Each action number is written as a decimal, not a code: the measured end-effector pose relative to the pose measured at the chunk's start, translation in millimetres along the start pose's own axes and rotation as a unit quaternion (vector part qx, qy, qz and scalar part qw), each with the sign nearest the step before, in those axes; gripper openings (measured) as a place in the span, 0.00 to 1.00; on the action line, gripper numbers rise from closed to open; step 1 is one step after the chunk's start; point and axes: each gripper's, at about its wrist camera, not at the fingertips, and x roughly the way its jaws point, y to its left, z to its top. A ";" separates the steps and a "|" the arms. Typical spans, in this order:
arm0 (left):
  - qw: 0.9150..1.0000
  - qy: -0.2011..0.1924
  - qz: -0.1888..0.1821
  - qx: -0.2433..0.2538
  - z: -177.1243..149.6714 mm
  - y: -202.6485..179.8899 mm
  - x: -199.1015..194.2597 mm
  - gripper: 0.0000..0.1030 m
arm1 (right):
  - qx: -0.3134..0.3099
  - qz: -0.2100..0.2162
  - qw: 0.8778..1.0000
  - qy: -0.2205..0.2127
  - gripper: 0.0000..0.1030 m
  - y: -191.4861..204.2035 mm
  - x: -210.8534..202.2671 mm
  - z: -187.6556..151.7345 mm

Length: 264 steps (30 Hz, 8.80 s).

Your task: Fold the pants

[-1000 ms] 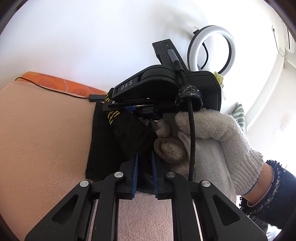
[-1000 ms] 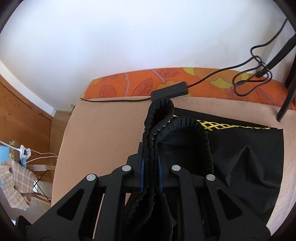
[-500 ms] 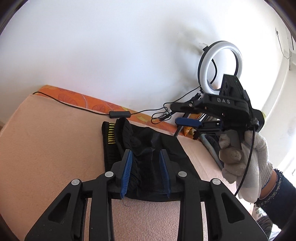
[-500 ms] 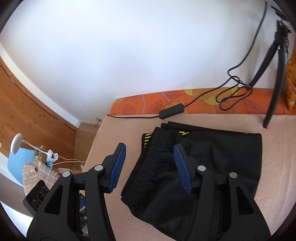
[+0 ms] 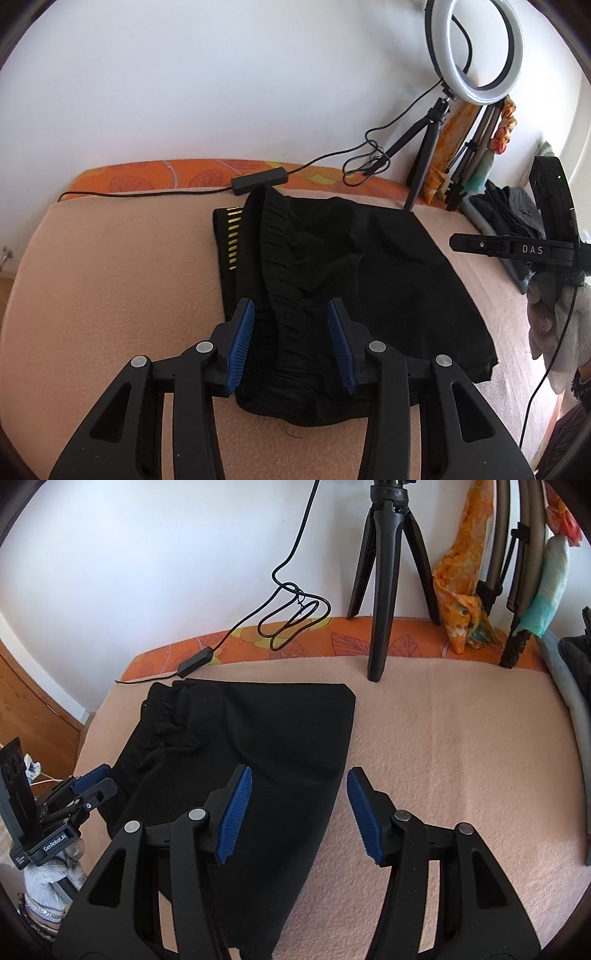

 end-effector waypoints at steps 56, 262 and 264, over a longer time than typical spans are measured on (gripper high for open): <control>0.991 0.094 -0.081 0.058 94.6 39.0 103.7 0.30 | 0.005 0.183 0.983 0.015 0.71 -54.0 47.6 30.3; 0.978 -0.090 -0.108 0.151 -44.1 -315.6 -140.5 0.95 | 0.075 -0.224 0.940 -0.248 1.00 -158.9 -346.2 -200.0; 0.979 -0.092 -0.106 0.151 -43.2 -315.7 -141.5 0.94 | 0.076 -0.223 0.939 -0.249 1.00 -158.7 -346.4 -199.1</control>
